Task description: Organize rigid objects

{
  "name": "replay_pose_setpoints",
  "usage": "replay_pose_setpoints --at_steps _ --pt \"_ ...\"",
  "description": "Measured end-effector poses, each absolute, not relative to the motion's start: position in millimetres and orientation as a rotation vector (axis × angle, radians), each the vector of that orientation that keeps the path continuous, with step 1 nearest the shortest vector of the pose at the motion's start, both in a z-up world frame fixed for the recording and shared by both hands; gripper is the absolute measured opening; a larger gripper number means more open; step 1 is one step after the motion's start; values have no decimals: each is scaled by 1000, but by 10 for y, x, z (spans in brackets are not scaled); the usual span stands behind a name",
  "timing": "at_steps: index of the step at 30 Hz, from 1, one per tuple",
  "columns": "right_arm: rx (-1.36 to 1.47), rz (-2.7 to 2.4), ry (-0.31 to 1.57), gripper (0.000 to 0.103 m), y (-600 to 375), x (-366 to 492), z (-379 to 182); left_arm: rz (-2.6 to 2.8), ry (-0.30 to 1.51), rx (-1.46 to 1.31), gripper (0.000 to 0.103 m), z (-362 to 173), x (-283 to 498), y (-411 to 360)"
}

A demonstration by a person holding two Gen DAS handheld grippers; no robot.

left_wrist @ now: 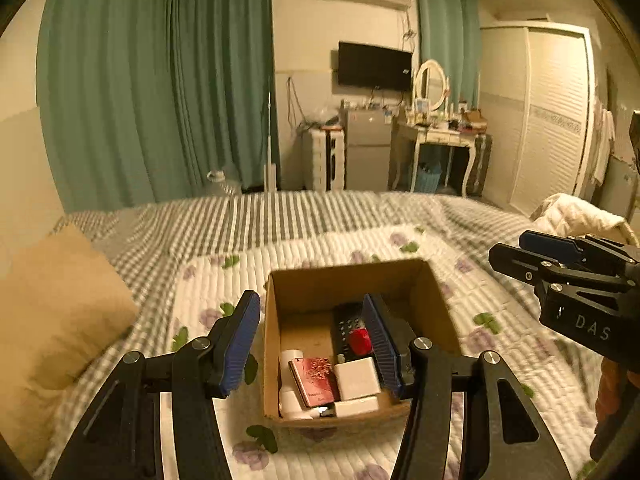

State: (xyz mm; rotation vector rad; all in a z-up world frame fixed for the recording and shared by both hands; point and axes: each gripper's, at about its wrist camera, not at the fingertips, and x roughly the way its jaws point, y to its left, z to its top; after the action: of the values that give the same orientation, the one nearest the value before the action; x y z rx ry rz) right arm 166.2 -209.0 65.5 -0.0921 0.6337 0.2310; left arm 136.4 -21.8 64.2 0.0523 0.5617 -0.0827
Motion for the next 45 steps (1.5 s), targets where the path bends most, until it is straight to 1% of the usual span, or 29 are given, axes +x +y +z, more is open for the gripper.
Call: replay_pose_setpoints --at_steps 4,7,9,11,12,13,14,15,16,17,18,20,24,29,45 --pt "-102 229 555 45 -2102 1212 1083 -91 476 67 56 1047 940 -209" --pt "-114 222 513 45 -2083 925 1282 -122 415 52 56 1228 640 -173" --pt "-112 217 486 46 -2089 721 1339 -139 376 41 62 1278 438 -162" --pt "-94 205 459 54 -2099 536 1325 -144 348 44 68 1248 284 -168" --pt "-85 195 449 61 -2101 464 1299 -144 332 43 69 1211 214 -168" --pt "-74 181 431 65 -2103 373 1247 -141 322 37 75 1171 171 -161" --pt "-71 172 423 68 -2102 327 1209 -133 316 23 82 1110 135 -139" --pt "-70 158 412 74 -2100 265 1152 -122 308 4 86 1034 104 -106" --pt "-74 147 400 83 -2100 222 1081 -114 302 -10 94 970 85 -76" --pt "-76 137 382 89 -2103 186 996 -101 292 -21 101 893 79 -40" --pt "-79 134 367 103 -2101 174 921 -82 282 -25 103 815 81 -4" --pt "-89 129 321 103 -2100 176 717 -31 277 -17 103 636 113 39" --pt "-80 110 340 103 -2124 276 418 -2 298 -20 103 347 167 86" --pt "-53 134 371 103 -2133 329 176 17 318 13 103 135 182 40" --pt "-62 128 400 103 -2111 321 106 8 353 25 103 26 147 62"
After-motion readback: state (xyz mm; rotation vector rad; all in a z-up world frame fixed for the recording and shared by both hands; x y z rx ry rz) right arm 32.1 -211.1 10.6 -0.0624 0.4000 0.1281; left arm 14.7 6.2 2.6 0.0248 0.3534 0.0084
